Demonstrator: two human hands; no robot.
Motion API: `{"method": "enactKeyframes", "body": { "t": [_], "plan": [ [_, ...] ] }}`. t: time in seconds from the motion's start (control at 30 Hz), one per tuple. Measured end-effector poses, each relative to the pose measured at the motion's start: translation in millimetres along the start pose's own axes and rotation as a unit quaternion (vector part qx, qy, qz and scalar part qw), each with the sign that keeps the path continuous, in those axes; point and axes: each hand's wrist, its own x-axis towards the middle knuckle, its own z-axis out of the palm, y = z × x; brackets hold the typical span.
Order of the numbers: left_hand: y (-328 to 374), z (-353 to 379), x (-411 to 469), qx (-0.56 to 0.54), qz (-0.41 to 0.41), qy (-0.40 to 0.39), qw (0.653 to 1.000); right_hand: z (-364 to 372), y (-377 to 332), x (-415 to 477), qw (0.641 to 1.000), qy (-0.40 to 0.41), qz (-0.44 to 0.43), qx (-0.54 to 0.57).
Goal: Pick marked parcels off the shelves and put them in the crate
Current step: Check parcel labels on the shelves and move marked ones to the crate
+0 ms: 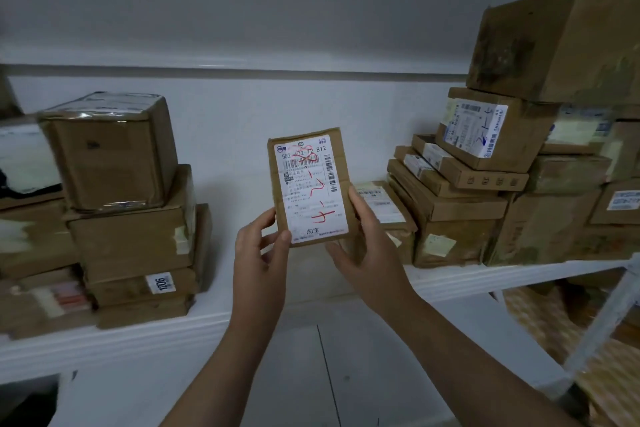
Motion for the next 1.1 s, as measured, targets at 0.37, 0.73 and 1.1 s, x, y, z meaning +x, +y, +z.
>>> {"method": "enactKeyframes", "body": {
  "t": [0.37,0.73,1.1],
  "plan": [
    [-35.0,-70.2,-35.3,0.297,0.066,-0.037,0.952,82.8,7.8,-27.5,0.998,0.035,-0.025,-0.049],
    [-47.8,-93.6,-41.0,0.431,0.097,-0.059,0.895,116.9,14.8,-28.1,0.991,-0.031,0.029,-0.125],
    [-35.4,-74.0,-30.3,0.446,0.208,-0.108,0.864,66.7,17.2,-28.8,0.973,-0.087,0.013,-0.211]
  ]
}}
